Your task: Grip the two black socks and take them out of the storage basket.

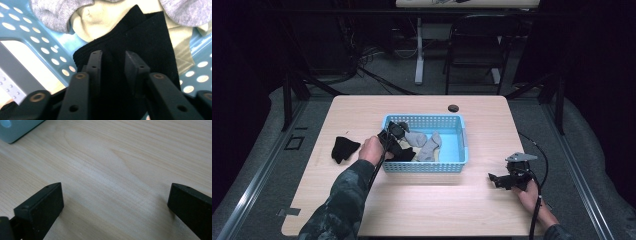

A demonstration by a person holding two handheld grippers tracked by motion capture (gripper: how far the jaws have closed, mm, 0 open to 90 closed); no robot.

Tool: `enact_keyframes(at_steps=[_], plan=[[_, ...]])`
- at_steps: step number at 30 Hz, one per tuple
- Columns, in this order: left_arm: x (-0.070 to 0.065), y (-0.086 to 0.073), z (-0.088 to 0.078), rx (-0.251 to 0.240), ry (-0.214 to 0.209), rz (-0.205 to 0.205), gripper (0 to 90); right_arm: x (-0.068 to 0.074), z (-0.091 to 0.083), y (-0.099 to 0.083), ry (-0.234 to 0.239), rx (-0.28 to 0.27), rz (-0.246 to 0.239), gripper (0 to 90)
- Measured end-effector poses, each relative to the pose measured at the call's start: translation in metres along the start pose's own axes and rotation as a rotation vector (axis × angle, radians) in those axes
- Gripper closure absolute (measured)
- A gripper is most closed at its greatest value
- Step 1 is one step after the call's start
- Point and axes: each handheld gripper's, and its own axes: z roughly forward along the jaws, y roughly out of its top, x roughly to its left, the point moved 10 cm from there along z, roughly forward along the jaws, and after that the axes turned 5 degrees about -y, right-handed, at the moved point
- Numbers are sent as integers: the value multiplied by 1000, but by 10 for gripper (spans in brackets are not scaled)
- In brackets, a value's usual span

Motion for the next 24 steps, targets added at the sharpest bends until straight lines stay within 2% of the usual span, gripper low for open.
enact_keyframes(at_steps=[7,11,24], plan=[[0,-1,-1,-2,-3,-1,856,0,0,0,0,0,0,0],[0,-2,-4,-5,-10,5,868,0,0,0,0,0,0,0],[3,3,-27,-105,-29,-17,875,0,0,0,0,0,0,0]])
